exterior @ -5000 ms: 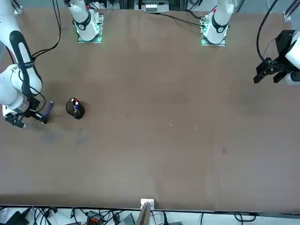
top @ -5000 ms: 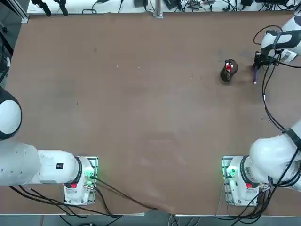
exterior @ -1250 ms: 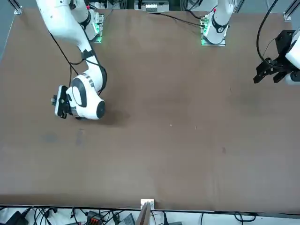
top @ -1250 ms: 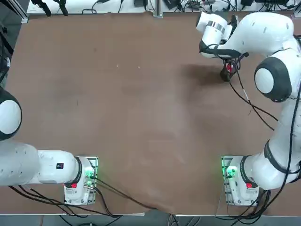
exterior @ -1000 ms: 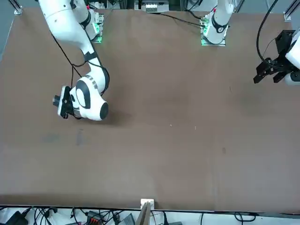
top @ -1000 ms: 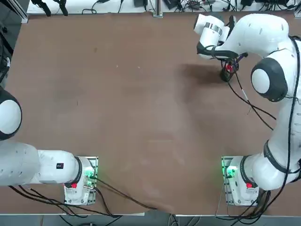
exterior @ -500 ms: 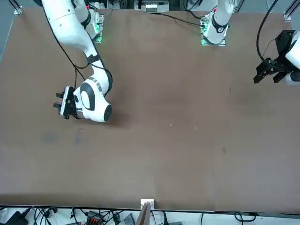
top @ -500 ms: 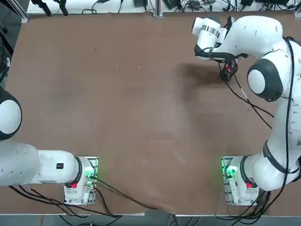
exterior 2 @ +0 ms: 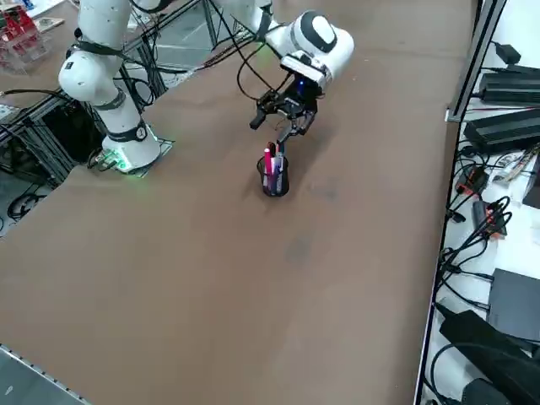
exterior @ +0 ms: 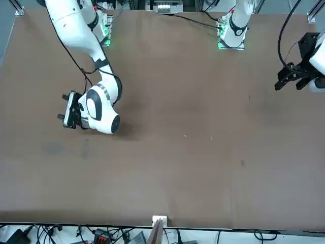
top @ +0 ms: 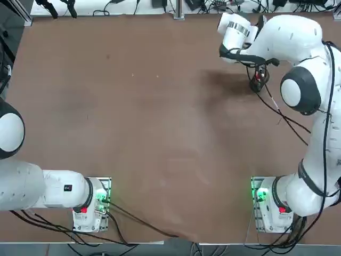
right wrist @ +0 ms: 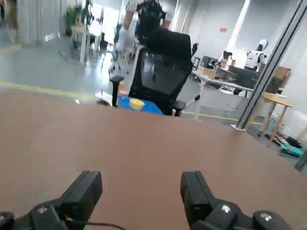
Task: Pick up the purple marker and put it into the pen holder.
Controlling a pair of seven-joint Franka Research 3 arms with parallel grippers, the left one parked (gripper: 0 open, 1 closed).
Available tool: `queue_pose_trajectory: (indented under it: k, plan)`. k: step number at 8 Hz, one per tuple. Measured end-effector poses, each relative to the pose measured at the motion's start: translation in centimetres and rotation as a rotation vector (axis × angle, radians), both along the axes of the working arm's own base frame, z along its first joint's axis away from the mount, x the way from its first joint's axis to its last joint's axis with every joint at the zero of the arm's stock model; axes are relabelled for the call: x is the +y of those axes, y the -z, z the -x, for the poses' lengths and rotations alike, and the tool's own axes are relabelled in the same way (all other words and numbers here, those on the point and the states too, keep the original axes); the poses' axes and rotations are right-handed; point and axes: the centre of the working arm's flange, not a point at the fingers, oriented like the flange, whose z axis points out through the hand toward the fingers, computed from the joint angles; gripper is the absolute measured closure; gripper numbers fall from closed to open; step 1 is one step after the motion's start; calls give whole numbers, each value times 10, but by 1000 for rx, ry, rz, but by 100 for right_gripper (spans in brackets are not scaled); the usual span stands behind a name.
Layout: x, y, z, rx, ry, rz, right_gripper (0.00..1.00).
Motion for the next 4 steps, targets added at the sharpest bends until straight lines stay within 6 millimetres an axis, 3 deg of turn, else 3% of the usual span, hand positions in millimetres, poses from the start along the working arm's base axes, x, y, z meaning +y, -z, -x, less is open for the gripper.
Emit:
queue_pose_trajectory:
  k: [2, 4]
  plan:
    - [3, -45, -8, 142, -5, -222, 0]
    - [-13, -88, -18, 296, -49, -515, 0]
